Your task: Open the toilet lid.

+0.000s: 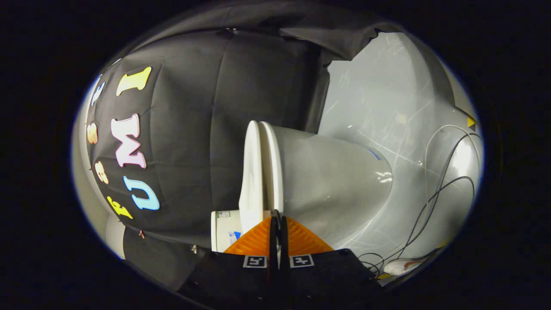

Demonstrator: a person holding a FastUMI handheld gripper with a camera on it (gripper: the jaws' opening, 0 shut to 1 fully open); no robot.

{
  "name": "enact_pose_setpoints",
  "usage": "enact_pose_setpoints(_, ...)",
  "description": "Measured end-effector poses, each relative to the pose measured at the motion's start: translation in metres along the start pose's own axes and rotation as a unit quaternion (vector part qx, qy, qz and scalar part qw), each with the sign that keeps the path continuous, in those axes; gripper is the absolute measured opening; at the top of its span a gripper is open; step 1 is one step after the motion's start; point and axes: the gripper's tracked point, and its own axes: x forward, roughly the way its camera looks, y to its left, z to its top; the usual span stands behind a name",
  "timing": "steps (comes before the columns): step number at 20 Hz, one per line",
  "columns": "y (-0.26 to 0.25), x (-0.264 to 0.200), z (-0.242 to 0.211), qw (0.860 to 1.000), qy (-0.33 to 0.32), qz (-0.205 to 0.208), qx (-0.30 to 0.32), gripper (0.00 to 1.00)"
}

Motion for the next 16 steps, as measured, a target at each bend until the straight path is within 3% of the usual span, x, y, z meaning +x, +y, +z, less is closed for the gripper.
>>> enact_pose_setpoints(16, 0.022, -0.008, 0.000, 0.997, -0.004, -0.024, -0.077, 0.05)
